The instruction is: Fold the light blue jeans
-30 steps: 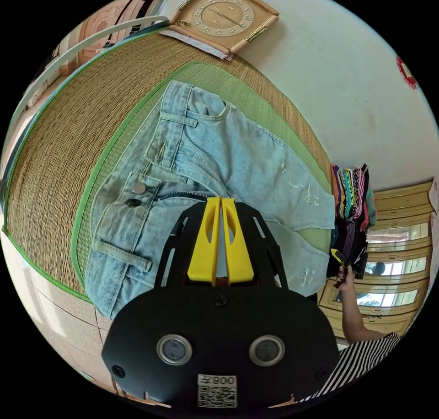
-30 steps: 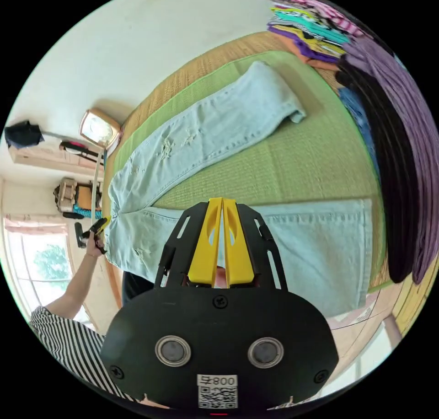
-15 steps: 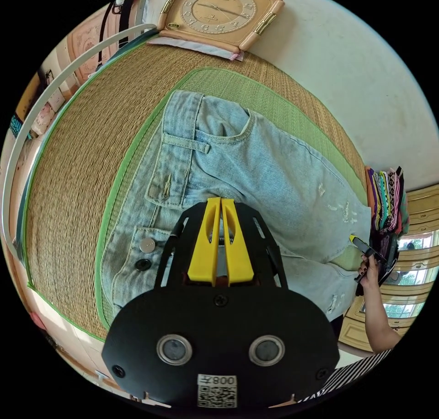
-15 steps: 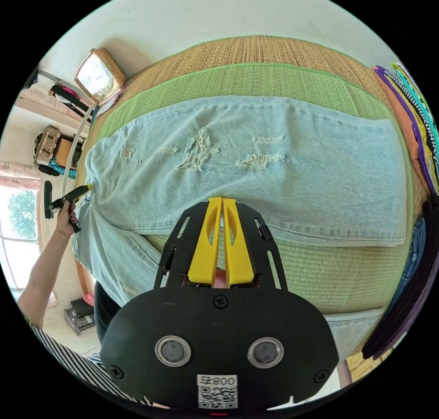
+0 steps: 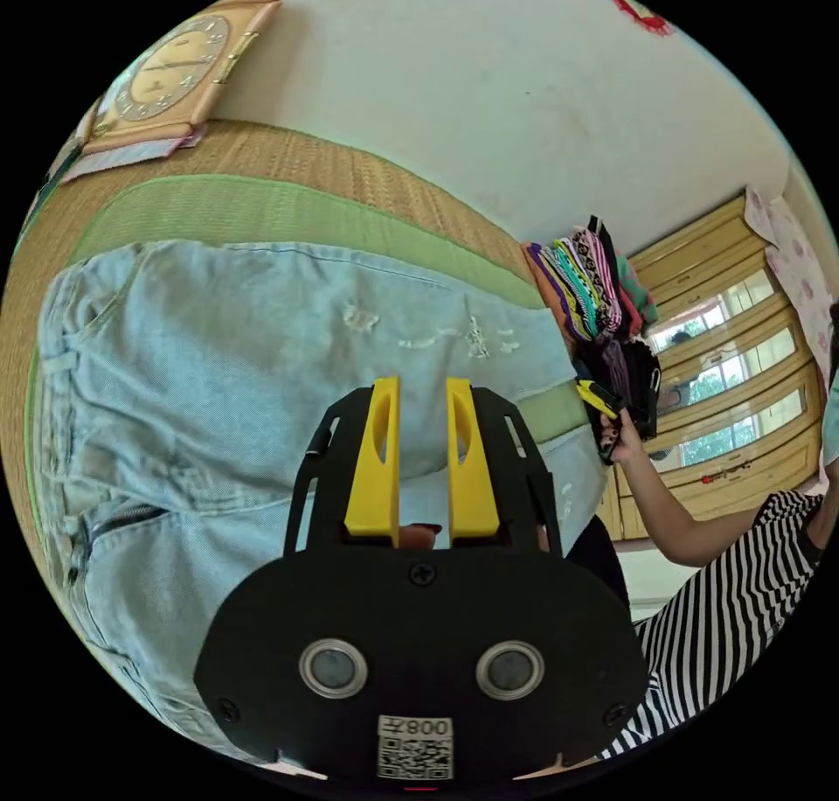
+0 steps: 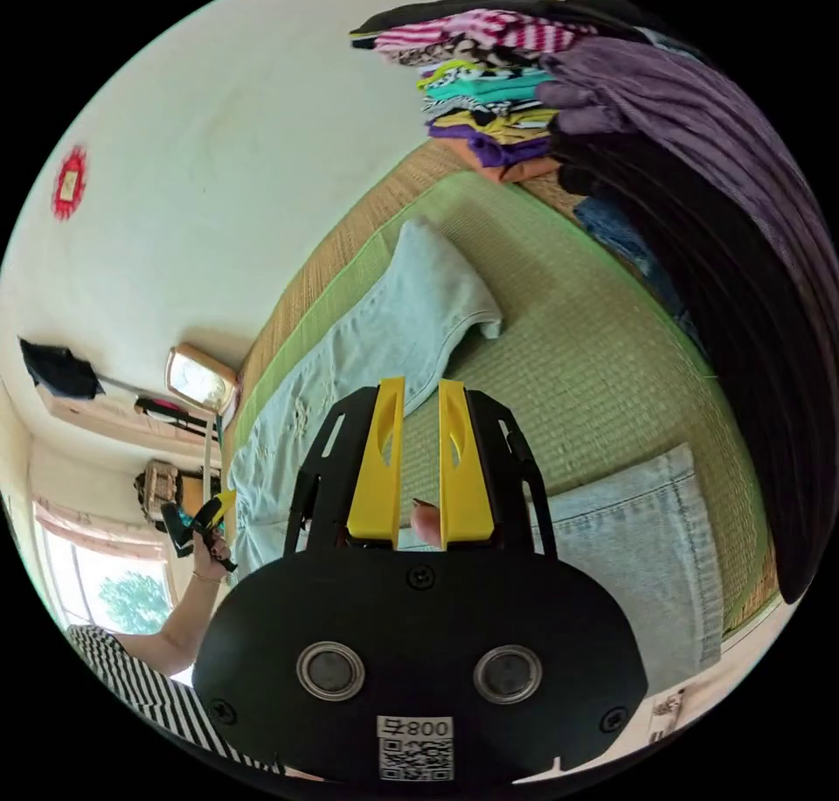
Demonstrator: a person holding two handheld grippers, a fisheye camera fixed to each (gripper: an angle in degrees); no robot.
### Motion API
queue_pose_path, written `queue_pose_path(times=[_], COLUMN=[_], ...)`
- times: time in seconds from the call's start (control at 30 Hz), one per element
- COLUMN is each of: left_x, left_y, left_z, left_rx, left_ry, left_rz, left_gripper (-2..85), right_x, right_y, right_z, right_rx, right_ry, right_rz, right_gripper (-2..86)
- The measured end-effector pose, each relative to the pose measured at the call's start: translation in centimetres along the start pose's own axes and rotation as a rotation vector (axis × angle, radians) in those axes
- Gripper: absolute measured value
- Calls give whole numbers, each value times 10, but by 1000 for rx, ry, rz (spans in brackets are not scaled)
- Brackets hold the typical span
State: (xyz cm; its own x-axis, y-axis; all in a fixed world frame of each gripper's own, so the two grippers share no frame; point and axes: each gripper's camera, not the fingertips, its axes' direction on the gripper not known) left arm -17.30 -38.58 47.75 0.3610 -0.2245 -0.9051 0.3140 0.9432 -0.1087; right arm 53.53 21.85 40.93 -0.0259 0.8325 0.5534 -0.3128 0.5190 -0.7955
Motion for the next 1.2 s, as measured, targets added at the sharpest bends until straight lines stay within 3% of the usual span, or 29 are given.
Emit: queue_pose_path(times=[0.23, 0.47, 0.6, 0.77, 0.97, 1.2], left_x=[113, 190, 210, 218, 207, 179], left_y=[-126, -199, -216, -217, -212, -208], left_z=[214, 377, 427, 497, 562, 592], left_rx=[-193, -251, -228, -298, -365, -292], left_ry=[145, 160, 129, -18, -297, -332], left_rz=[312, 409, 444, 501, 562, 467], left_gripper=[115, 126, 127, 128, 128, 119], right_x=[48, 51, 11, -43, -39, -35], right_y=[-28, -33, -22, 5, 22, 29], right_z=[-11, -6, -3, 33, 33, 23], right_rx=[34, 34, -6, -213, -228, -218], right_ry=[-147, -266, -274, -170, -186, -215], right_rz=[111, 56, -148, -394, -362, -345], right_gripper=[87, 41, 25, 19, 22, 21])
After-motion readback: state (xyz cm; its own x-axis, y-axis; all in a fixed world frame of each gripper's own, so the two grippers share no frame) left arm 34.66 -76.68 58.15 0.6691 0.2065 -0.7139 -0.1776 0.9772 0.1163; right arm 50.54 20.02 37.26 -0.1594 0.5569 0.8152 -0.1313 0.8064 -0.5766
